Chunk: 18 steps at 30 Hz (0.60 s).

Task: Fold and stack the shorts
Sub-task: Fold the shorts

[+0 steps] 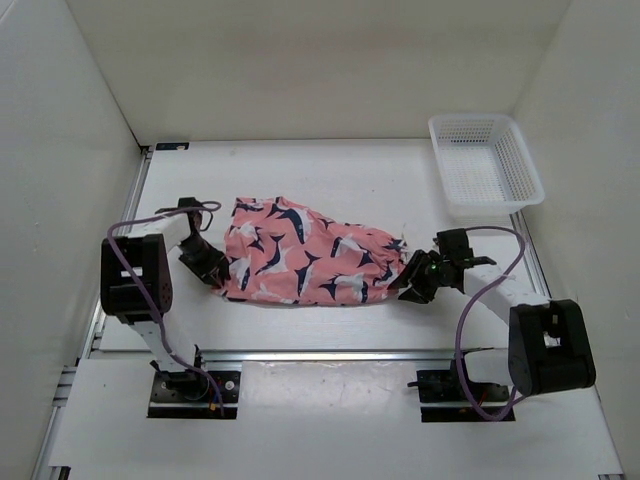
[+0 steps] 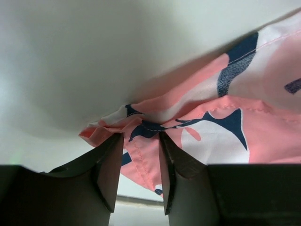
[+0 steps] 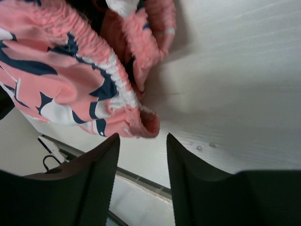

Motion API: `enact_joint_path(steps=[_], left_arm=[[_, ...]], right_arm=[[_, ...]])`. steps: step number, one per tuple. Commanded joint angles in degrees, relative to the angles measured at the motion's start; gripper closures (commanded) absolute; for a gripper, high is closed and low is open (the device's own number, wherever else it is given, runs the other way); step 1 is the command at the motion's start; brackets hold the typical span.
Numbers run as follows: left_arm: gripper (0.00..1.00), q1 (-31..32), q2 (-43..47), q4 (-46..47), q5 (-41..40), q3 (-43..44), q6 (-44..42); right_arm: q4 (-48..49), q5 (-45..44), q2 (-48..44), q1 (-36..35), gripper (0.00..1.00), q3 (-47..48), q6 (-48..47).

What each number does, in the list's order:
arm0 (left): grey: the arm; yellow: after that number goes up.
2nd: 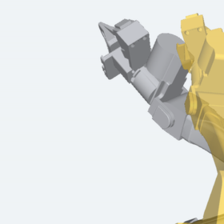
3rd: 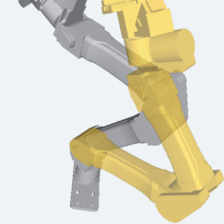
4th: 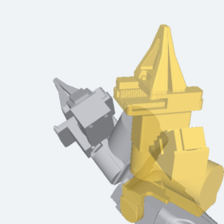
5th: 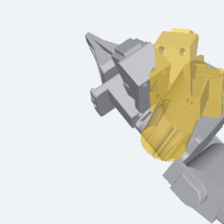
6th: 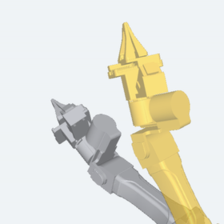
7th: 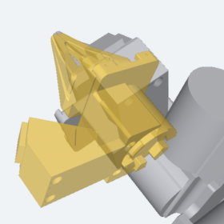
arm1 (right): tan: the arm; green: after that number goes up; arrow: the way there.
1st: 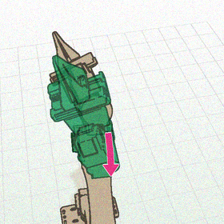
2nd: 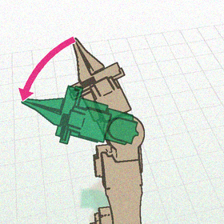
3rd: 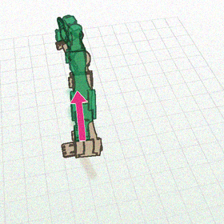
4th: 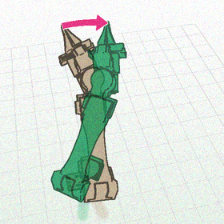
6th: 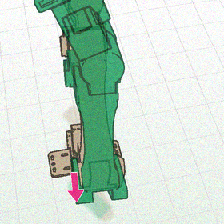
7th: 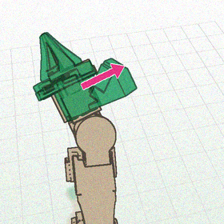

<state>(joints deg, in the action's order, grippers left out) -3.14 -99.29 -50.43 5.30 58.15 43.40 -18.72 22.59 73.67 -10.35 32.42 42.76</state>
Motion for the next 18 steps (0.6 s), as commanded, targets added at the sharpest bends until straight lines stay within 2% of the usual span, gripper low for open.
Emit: enact_joint_path(steps=[1, 6, 8, 9, 10, 11, 13, 14, 18], left_arm=[[0.54, 1.2, -2.04, 3.5, -1.17, 4.68, -1.03], [0.54, 1.73, -3.29, 2.97, -0.03, 8.82, -2.26], [0.47, 1.73, -1.01, 1.75, -0.64, 9.44, -3.4], [0.37, 1.73, 0.13, 0.35, -1.16, 10.13, -3.41], [0.32, 1.73, 1.28, -0.45, -1.95, 10.14, -4.1], [0.28, 1.73, 2.51, -1.32, -3.0, 10.14, -4.11], [0.2, 1.73, 6.46, -3.52, -5.47, 10.14, -4.73], [0.12, 0.6, 7.78, -3.53, -5.48, 9.01, -4.73], [0.11, -1.35, 11.75, -3.53, -3.54, 2.08, -4.73]], right_arm=[[7.1, 1.23, 2.35, -1.07, 0.52, -0.78, 4.34], [10.46, 0.53, 6.58, -3.97, 0.59, -0.18, 7.86], [10.46, -1.57, 7.45, -4.76, 0.7, -0.17, 8.56], [10.46, -2.11, 8.06, -4.77, 0.74, 0.35, 8.57], [10.46, -2.63, 8.07, -4.77, 0.8, 0.36, 8.57], [9.33, -3.25, 8.07, -4.77, 0.9, 0.88, 8.57], [8.09, -4.4, 8.07, -4.77, 0.99, 1.49, 7.87], [7.56, -5.18, 8.07, -4.77, 1.0, 2.02, 7.34], [7.03, -5.71, 8.07, -4.77, 1.0, 2.56, 7.33]])
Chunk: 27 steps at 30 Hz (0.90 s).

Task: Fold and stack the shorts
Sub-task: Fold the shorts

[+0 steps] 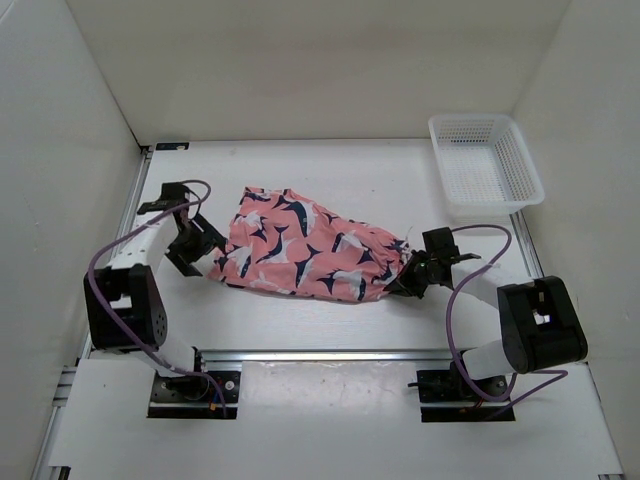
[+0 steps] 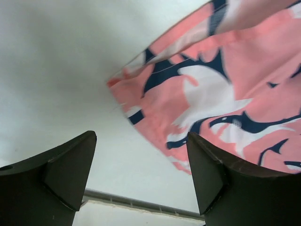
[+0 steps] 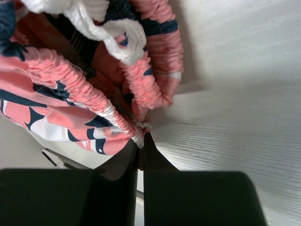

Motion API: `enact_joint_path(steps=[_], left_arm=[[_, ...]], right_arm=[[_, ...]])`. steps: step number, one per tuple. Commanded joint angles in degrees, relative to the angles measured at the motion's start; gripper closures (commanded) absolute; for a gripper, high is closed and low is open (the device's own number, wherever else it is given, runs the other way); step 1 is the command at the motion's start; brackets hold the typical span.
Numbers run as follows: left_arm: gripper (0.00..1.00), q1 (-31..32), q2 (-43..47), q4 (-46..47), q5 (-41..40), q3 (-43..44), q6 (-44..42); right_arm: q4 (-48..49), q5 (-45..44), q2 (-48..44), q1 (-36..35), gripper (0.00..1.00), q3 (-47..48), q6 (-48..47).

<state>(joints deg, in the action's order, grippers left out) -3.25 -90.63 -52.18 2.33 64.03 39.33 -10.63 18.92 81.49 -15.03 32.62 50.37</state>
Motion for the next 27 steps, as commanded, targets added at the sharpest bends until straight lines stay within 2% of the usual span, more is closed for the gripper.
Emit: enact_joint_path(steps=[1, 2, 5, 10, 14, 17, 18, 19, 21, 22, 27], left_arm=[[0.11, -1.24, 3.09, -0.91, -0.57, -4.87, -0.66], [0.11, -1.76, 2.57, 0.49, 0.13, -5.84, -0.66], [0.19, -1.76, -0.59, 2.87, 2.06, -8.12, -0.66], [0.26, -1.76, -5.07, 6.03, 3.39, -8.13, -0.13], [0.29, -1.76, -7.53, 6.57, 1.9, -5.51, 0.4], [0.38, -1.24, -10.17, 6.57, 0.84, -3.4, 0.92], [0.41, -1.24, -10.88, 7.09, 0.14, -2.78, 0.92], [0.58, -1.24, -11.67, 7.1, 0.13, -2.25, 0.92], [0.86, -0.71, -13.68, 7.1, 0.13, -0.76, 0.92], [0.9, -0.71, -13.7, 7.1, 0.13, -0.75, 0.31], [0.9, -0.71, -6.61, 5.17, 0.75, 3.98, -1.53]], right_arm=[[-1.06, -2.04, 0.24, -0.09, 1.0, 2.88, -0.79], [-1.67, -2.04, 0.24, -0.09, 1.0, 2.89, -0.8], [-2.28, -2.65, 0.77, -0.09, 1.0, 4.02, -1.32], [-3.34, -3.18, 0.77, -0.09, 1.0, 4.73, -1.85], [-3.34, -3.18, 0.77, -0.09, 1.0, 4.73, -1.85], [-3.96, -3.18, 0.25, -0.09, 1.0, 4.73, -2.38], [-3.96, -3.18, 0.24, -0.09, 1.0, 4.73, -2.38], [-4.57, -3.18, 0.24, -0.09, 1.0, 4.73, -2.9], [-5.35, -3.71, -0.45, -0.09, 1.0, 5.26, -2.91], [-5.36, -3.71, -0.46, -0.09, 1.0, 5.96, -3.6], [-16.07, -8.54, -4.5, -0.09, 1.0, 15.26, -8.96]])
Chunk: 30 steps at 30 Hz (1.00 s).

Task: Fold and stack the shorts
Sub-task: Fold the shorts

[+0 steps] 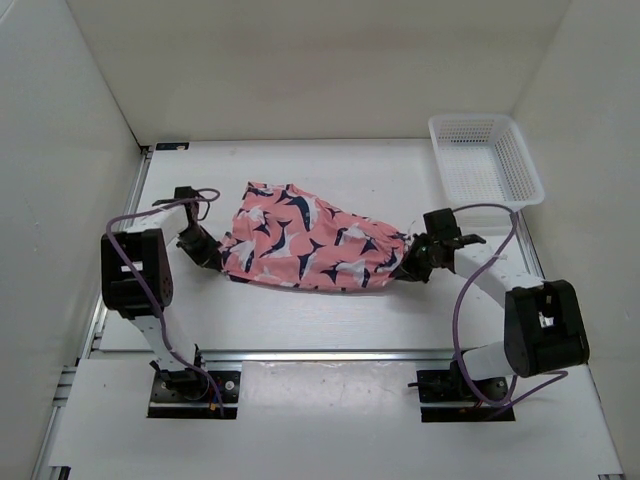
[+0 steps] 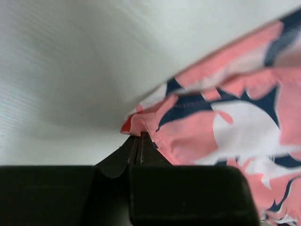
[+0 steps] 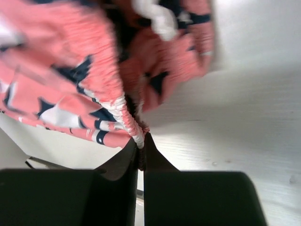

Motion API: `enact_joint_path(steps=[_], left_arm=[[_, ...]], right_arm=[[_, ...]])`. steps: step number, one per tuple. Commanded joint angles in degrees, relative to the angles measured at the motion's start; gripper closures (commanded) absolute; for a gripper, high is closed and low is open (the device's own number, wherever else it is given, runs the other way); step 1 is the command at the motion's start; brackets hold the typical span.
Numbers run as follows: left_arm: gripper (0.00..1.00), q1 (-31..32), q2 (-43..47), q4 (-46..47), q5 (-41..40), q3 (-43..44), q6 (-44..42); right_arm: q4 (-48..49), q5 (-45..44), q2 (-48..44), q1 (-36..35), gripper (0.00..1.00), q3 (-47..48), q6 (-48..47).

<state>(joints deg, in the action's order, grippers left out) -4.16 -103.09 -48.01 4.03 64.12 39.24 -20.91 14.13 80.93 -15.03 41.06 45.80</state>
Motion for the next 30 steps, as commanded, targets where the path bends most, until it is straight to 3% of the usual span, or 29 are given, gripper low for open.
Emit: enact_joint_path(steps=[1, 6, 10, 15, 21, 25, 30], left_arm=[[0.9, 0.21, 7.19, 0.2, -0.96, 5.13, -1.45], [0.9, 0.73, 11.15, -4.98, -0.26, 15.4, -2.59], [0.9, 1.26, 11.16, -7.1, 2.29, 26.37, -2.59], [0.9, 2.32, 7.9, -8.33, 3.79, 32.56, -2.59], [0.9, 2.32, 8.95, -8.33, 5.11, 29.23, -2.59], [0.9, 4.6, 13.34, -5.52, 6.07, 19.31, -2.59], [0.9, 12.41, 16.6, -1.83, 5.2, 5.35, -0.05]], right_arm=[[-7.55, -5.5, -4.46, -0.09, 1.0, 8.67, -5.27], [-14.42, -7.45, -4.12, 1.39, 1.0, 22.62, -10.9], [-16.54, -7.36, 1.15, 2.19, 1.0, 33.08, -12.93], [-16.54, -7.89, 8.98, 4.3, 1.0, 43.04, -13.46], [-16.01, -8.42, 13.38, 5.45, 1.0, 48.68, -14.51], [-15.49, -8.42, 12.07, 6.67, 1.0, 41.58, -15.65], [-11.18, -7.02, 10.48, 10.98, 1.0, 30.41, -15.65]])
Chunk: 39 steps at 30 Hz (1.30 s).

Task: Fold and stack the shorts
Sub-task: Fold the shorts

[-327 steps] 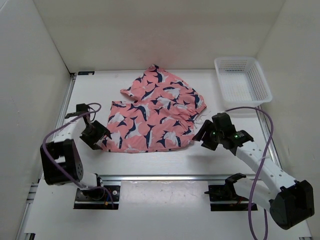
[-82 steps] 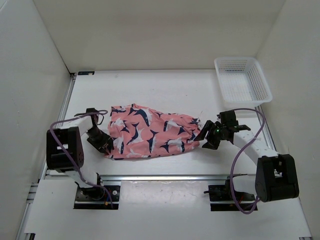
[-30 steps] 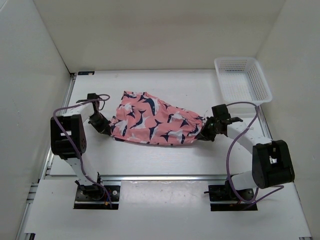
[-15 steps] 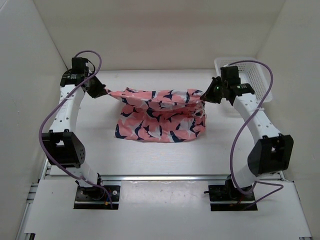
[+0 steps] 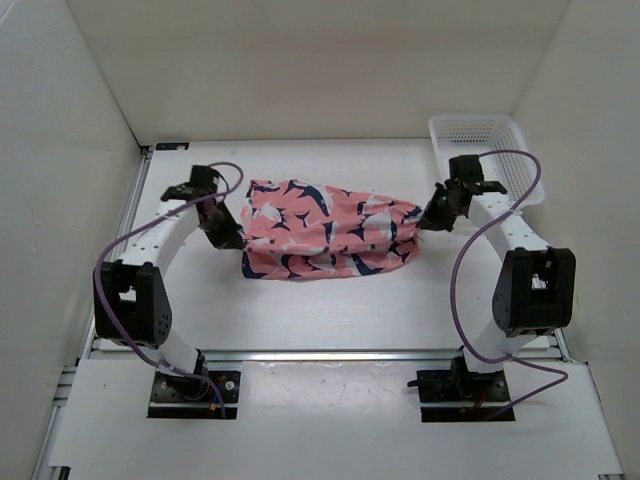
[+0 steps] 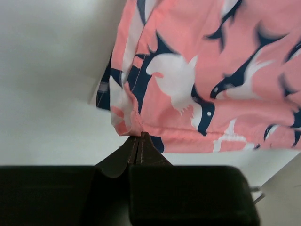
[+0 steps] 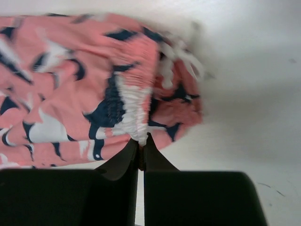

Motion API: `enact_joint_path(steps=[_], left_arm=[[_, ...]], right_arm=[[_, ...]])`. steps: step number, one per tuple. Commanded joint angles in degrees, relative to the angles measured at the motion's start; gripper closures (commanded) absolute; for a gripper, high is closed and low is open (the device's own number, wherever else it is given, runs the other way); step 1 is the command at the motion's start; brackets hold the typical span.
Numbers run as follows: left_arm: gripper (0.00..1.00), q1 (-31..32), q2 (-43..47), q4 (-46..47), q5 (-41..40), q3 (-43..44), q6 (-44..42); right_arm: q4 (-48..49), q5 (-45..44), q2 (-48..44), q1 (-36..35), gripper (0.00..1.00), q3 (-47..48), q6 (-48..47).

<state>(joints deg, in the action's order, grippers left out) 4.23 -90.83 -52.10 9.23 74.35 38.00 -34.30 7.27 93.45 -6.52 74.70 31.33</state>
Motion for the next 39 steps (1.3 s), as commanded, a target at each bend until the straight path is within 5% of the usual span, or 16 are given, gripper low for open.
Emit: enact_joint_path(steps=[1, 9, 11, 12, 16, 18, 22, 25, 31, 36, 39], left_arm=[[0.9, 5.16, 4.34, 2.87, -0.7, -6.3, 1.98], [0.88, 10.71, 0.21, 4.81, -4.58, -9.48, 5.33], [0.79, 11.24, 0.21, 4.81, -3.79, -10.62, 5.33], [0.74, 11.76, 0.21, 4.81, -3.09, -11.15, 5.33], [0.4, 14.22, 1.26, 4.81, -2.29, -14.74, 5.85], [0.32, 14.92, 1.27, 4.81, -2.29, -15.81, 6.56], [0.32, 16.07, 0.22, 4.81, -4.39, -17.13, 8.58], [0.31, 16.07, -0.48, 5.33, -5.45, -18.27, 9.11], [0.31, 16.6, -4.7, 7.18, -9.67, -16.96, 10.96], [0.47, 17.13, -10.85, 7.71, -11.43, -13.0, 11.48], [0.67, 17.66, -12.0, 7.71, -11.95, -11.6, 10.96]], right_arm=[[2.92, -0.15, -1.43, 2.48, 1.0, -3.24, -1.19], [2.93, -0.94, 4.64, 3.01, 1.0, -1.04, -1.71], [2.93, -0.94, 4.64, 3.01, 0.93, -1.04, -1.71], [2.93, -0.94, 4.64, 3.01, 0.82, -1.04, -1.71], [2.93, -0.94, 5.16, 3.54, 0.58, -2.36, -1.71], [2.93, -0.94, 5.16, 3.54, 0.56, -2.36, -1.71], [2.93, -1.64, 3.94, 3.54, 0.23, -4.46, -1.71], [2.93, -2.35, 1.4, 3.54, 0.14, -7.27, -1.71], [4.06, -3.4, -0.37, 4.06, 0.18, -10.27, -1.71], [5.65, -0.33, 0.86, 5.29, 0.23, -11.5, -1.19], [7.49, 2.3, 2.87, 5.29, 0.23, -11.5, -1.19]])
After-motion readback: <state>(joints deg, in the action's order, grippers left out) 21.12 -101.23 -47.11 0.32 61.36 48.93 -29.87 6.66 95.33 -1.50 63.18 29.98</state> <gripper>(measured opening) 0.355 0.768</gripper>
